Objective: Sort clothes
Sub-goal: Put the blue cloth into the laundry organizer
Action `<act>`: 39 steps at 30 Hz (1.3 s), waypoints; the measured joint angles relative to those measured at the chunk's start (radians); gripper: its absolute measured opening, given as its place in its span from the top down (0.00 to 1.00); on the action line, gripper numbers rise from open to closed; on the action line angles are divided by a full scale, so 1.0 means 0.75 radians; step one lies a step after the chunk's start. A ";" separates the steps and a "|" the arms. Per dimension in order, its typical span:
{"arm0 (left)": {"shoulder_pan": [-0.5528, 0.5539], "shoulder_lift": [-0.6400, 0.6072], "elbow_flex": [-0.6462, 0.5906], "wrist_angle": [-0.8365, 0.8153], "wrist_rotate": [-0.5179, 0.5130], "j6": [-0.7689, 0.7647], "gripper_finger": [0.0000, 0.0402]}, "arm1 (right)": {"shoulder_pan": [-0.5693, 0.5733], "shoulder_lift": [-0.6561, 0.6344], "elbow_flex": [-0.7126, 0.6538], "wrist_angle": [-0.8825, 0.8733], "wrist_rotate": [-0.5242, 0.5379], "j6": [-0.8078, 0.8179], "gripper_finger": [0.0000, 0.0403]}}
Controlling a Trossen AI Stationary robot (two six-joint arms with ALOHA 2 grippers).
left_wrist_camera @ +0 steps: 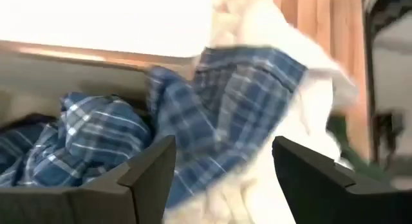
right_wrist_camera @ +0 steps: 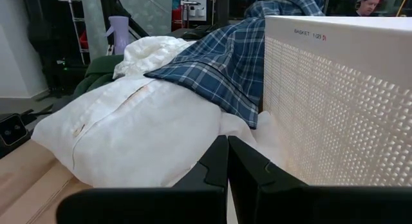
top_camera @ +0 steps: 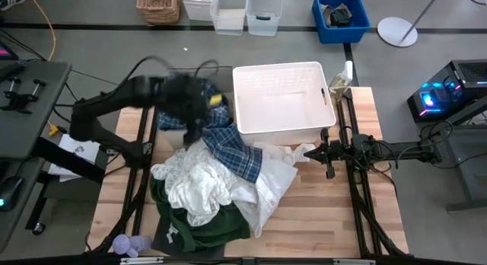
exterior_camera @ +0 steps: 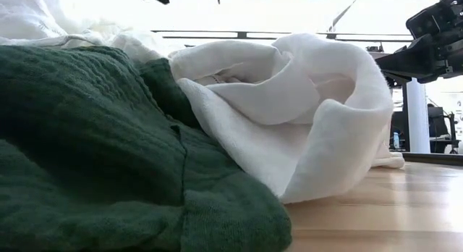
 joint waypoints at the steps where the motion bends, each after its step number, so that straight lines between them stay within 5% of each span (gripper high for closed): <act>1: -0.093 -0.018 -0.016 -0.008 -0.103 0.013 0.39 | 0.000 0.000 0.000 0.000 0.000 0.000 1.00; 7: -0.598 -0.055 -0.293 0.026 -0.824 0.068 0.40 | 0.000 0.000 0.000 0.000 0.000 0.000 1.00; 13: -0.735 -0.016 -0.655 0.194 -1.372 0.302 0.40 | 0.000 0.000 0.000 0.000 0.000 0.000 1.00; 18: -0.665 -0.013 -0.815 0.331 -1.310 0.326 0.40 | 0.000 0.000 0.000 0.001 0.000 0.000 1.00; 25: -0.607 -0.015 -0.849 0.734 -1.423 0.514 0.40 | 0.001 0.001 0.000 0.000 0.000 0.000 1.00; 29: -0.558 -0.012 -0.849 0.842 -1.291 0.663 0.44 | 0.000 0.001 0.000 0.000 0.000 0.000 1.00; 32: -0.514 0.006 -0.849 0.855 -1.239 0.699 0.56 | 0.000 0.001 0.000 0.000 0.000 0.000 1.00; 37: -0.473 0.006 -0.804 0.824 -1.174 0.741 0.94 | 0.000 0.001 0.000 0.001 0.000 0.000 1.00; 39: -0.481 -0.003 -0.694 0.823 -1.166 0.690 0.96 | 0.000 0.001 0.000 0.000 0.000 0.000 1.00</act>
